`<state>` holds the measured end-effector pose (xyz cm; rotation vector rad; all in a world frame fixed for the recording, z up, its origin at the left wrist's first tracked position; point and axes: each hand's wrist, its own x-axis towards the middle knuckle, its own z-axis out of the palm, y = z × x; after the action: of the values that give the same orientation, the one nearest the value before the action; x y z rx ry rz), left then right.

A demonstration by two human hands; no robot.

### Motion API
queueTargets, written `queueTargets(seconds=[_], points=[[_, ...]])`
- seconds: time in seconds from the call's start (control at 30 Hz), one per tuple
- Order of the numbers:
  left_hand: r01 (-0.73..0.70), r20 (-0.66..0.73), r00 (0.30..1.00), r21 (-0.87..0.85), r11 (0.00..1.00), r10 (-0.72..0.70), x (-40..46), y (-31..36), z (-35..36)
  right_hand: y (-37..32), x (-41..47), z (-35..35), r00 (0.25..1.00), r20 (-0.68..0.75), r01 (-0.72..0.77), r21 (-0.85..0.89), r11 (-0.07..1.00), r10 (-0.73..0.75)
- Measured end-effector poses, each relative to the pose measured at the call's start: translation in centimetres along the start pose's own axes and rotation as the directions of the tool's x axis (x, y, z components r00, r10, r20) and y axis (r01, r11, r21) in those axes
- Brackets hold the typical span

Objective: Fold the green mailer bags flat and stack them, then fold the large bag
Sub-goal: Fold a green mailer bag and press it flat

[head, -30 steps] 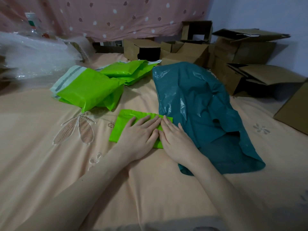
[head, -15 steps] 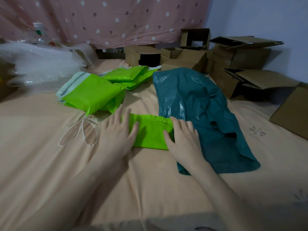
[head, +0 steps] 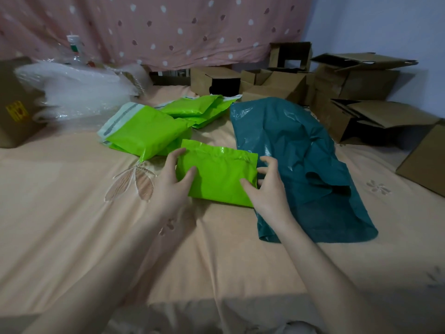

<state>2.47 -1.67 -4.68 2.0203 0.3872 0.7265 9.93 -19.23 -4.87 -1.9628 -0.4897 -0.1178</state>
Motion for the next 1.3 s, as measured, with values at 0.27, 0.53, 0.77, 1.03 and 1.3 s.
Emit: queueTargets(seconds=[0.27, 0.53, 0.77, 1.03, 1.3], points=[[0.108, 0.036, 0.994, -0.419, 0.902, -0.103, 0.0, 3.5, 1.1, -0.7, 1.1, -4.3, 0.990, -0.099, -0.057, 0.339, 0.939, 0.096], [0.169, 0.214, 0.974, -0.491, 0.854, -0.070, 0.3, 8.0, 4.6, 0.5, 1.4, -11.9, 0.994, -0.094, -0.039, 0.135, 0.990, 0.052], [0.130, 0.350, 0.937, -0.413, 0.901, 0.025, 0.3, 12.1, 9.6, 1.9, 0.2, -17.0, 0.996, 0.075, -0.061, 0.075, 0.995, 0.055], [0.189, 0.337, 0.941, -0.448, 0.874, -0.030, -0.2, 15.4, 17.1, 5.3, -0.7, -22.3, 0.987, -0.052, -0.136, 0.253, 0.958, 0.153], [-0.454, 0.438, 0.798, -0.013, 0.891, 0.413, -2.4, 17.9, 24.3, 11.3, 0.3, -28.4, 0.902, -0.377, -0.233, -0.014, 0.972, 0.210]])
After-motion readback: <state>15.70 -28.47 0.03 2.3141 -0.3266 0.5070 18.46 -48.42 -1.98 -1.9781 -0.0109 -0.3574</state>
